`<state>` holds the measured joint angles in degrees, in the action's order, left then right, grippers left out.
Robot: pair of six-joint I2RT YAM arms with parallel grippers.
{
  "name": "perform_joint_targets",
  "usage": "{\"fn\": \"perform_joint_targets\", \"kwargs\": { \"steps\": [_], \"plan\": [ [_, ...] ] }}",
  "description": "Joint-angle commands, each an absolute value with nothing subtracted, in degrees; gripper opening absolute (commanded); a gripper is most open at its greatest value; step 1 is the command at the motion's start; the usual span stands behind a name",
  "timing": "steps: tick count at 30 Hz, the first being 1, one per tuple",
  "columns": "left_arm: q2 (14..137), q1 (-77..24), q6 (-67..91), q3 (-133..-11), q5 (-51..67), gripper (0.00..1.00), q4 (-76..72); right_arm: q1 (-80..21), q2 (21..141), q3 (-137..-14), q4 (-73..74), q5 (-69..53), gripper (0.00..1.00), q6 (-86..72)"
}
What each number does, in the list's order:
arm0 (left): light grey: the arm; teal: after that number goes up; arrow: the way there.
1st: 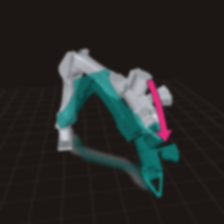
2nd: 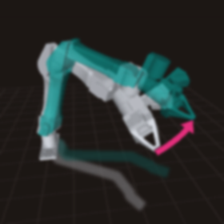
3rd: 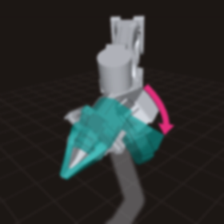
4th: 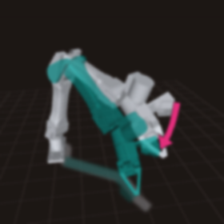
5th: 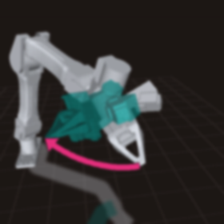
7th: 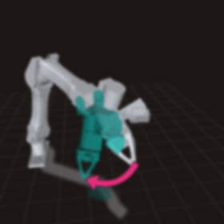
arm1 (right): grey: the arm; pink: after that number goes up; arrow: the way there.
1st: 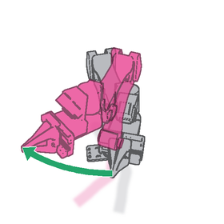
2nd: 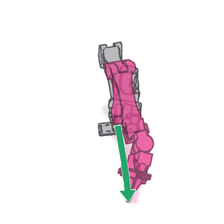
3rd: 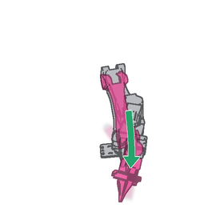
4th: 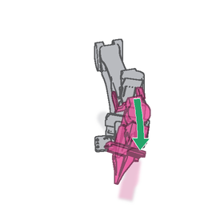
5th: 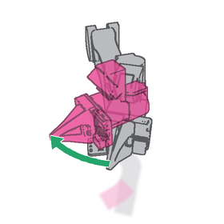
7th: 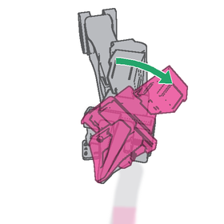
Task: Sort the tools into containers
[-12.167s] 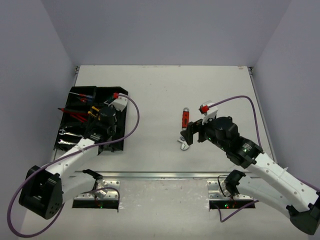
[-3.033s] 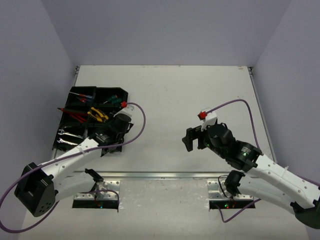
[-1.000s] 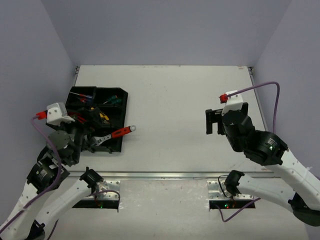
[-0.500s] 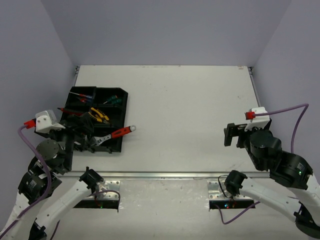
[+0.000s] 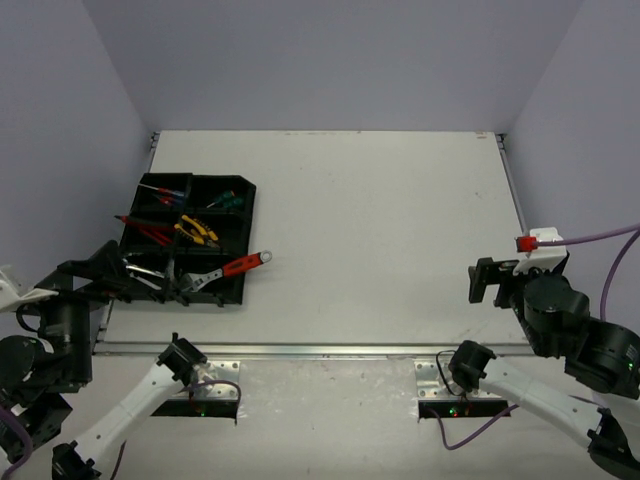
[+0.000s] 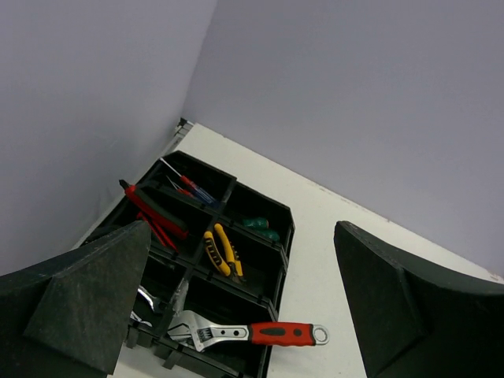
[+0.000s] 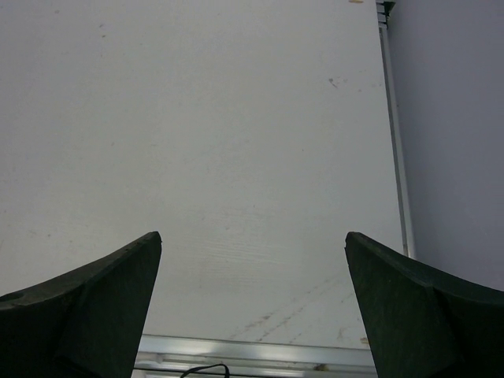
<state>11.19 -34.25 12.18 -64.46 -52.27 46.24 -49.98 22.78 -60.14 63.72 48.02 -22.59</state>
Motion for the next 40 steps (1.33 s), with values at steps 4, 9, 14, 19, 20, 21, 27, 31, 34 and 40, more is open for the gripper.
{"fn": "perform_joint_targets", "kwargs": {
  "steps": [4, 9, 14, 19, 20, 21, 27, 31, 34, 40],
  "plan": [
    [10.22, -38.43, 8.85, -58.05, -60.4, 1.0, 45.29, -49.92, 22.7, -59.24, 65.13, 53.72, 0.99, -24.49],
    [11.02, -41.1, 10.64, -58.02, -63.02, 1.0, 45.33, -49.92, 22.71, -58.31, 65.09, 54.86, 0.99, -25.38],
    [10.32, -41.57, 10.9, -57.85, -63.19, 1.0, 45.36, -49.92, 22.85, -57.58, 64.69, 55.37, 0.99, -25.66],
    [8.45, -41.66, 8.54, -54.99, -63.06, 1.0, 42.68, -49.92, 22.51, -56.32, 63.36, 55.55, 0.99, -25.73],
    [8.07, -41.66, 7.69, -53.93, -62.38, 1.0, 41.62, -49.92, 22.55, -55.77, 62.85, 55.55, 0.99, -25.65],
    [7.72, -41.66, 6.83, -52.9, -61.73, 1.0, 40.6, -49.92, 22.61, -55.21, 62.3, 55.52, 0.99, -25.57],
    [7.17, -41.66, 4.97, -49.49, -60.12, 1.0, 37.58, -49.92, 23.82, -53.13, 59.73, 55.11, 0.99, -25.66],
    [6.63, -41.66, 4.31, -48.64, -59.85, 1.0, 36.6, -49.92, 23.9, -52.69, 58.88, 55.02, 0.99, -25.75],
    [6.42, -41.67, 4.03, -48.24, -59.75, 1.0, 36.28, -49.92, 23.91, -52.2, 58.45, 55.3, 0.99, -26.12],
    [6.38, -41.66, 3.66, -47.75, -59.47, 1.0, 35.65, -49.92, 24.14, -51.94, 58.42, 55.52, 0.99, -26.48]
  ]
}}
